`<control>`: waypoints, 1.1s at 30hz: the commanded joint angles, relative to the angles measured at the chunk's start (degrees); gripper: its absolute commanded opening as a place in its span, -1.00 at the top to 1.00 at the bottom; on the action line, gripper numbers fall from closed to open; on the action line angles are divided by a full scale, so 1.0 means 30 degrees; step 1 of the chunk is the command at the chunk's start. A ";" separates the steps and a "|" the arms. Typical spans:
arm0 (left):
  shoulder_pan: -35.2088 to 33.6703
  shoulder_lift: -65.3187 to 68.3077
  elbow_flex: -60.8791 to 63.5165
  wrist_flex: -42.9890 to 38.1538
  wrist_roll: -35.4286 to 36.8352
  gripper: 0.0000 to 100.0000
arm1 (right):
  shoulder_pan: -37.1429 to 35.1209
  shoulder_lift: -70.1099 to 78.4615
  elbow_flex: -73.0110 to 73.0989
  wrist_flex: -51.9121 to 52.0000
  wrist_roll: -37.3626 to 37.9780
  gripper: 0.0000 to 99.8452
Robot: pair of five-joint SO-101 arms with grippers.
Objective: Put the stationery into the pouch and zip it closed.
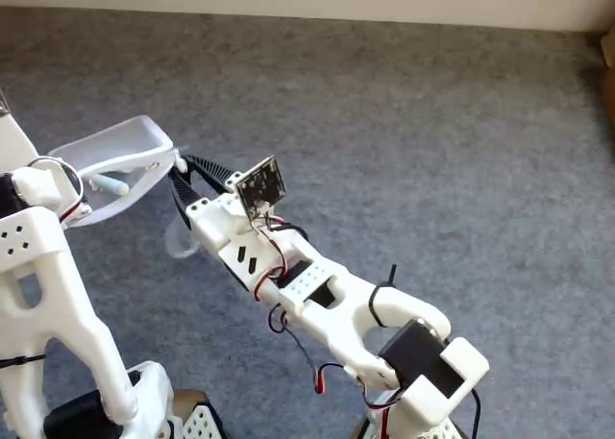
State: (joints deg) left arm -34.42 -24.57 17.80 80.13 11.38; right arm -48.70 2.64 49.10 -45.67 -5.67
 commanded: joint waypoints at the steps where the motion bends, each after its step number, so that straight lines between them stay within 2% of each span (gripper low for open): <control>1: -0.0249 0.0103 0.0103 -0.0352 0.0264 0.99 | 0.0249 -0.0308 -0.0425 -0.0659 0.0029 0.99; 6: -0.0249 0.0103 0.0103 -0.0381 0.0264 0.99 | 0.0396 -0.0454 0.0103 -0.0659 0.0059 0.99; 11: -0.0249 0.0103 0.0015 -0.0410 0.0264 0.99 | 0.0220 -0.0513 0.1070 -0.0659 0.2579 0.99; 15: -0.0249 0.0073 -0.0015 -0.0410 0.0264 0.99 | 0.0220 -0.2242 0.2271 0.0366 0.2696 0.99; 18: -0.0249 0.0073 -0.0044 -0.0410 0.0264 0.99 | 0.0220 -0.4967 0.3033 0.3795 0.2696 0.99; 26: -0.0249 0.0073 -0.0601 -0.0293 0.0176 0.99 | -0.0308 -1.1883 0.3092 1.5604 0.2696 0.99; 30: 0.0396 0.0073 -0.0777 -0.0293 -0.0088 0.98 | -0.0923 -1.3817 0.3062 1.9267 0.2725 0.99; 33: 0.1568 0.0073 -0.0747 -0.0293 -0.1289 0.98 | -0.1040 -1.4901 0.3033 2.2256 0.2725 0.99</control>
State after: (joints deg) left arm -33.54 -23.96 18.07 79.87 10.86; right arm -51.34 -37.36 58.51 12.09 1.71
